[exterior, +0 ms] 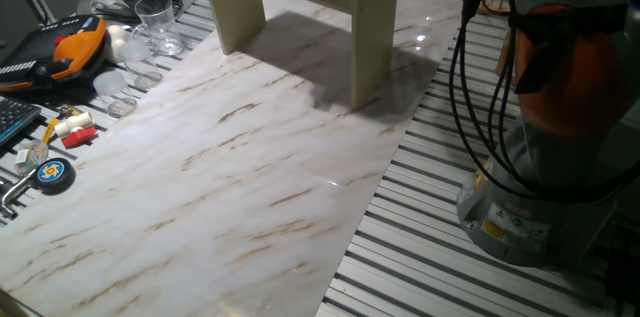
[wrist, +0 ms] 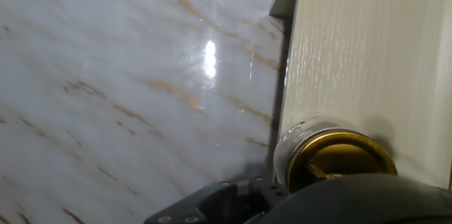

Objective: Put the object on the shelf

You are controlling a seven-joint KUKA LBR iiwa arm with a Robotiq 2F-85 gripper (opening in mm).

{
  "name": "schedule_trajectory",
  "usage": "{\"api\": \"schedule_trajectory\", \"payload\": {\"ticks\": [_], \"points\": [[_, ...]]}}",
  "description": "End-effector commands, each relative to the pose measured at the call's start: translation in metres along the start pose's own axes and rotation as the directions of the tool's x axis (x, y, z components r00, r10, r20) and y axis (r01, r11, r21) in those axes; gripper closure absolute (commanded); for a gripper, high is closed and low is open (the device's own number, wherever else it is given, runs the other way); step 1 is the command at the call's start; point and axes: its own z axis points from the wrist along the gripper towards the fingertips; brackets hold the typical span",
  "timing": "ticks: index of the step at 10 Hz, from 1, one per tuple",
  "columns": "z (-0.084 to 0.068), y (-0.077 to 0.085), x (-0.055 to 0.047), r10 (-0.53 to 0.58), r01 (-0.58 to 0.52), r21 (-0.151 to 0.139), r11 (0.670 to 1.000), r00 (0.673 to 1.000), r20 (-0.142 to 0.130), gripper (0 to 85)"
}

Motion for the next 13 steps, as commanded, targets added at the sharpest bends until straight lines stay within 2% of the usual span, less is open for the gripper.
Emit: {"api": "schedule_trajectory", "payload": {"ticks": [1,5,8,13], "points": [[0.001,0.002,0.0,0.003,-0.003,0.001,1.0,1.0,-0.004,85.0],[-0.004,-0.01,0.001,-0.014,0.014,0.006,1.0,1.0,0.002,85.0],[-0.002,-0.008,0.0,-0.008,0.008,0.001,1.0,1.0,-0.004,85.0],[0.02,0.03,-0.009,0.067,-0.066,-0.013,0.998,0.998,0.014,85.0]]}}
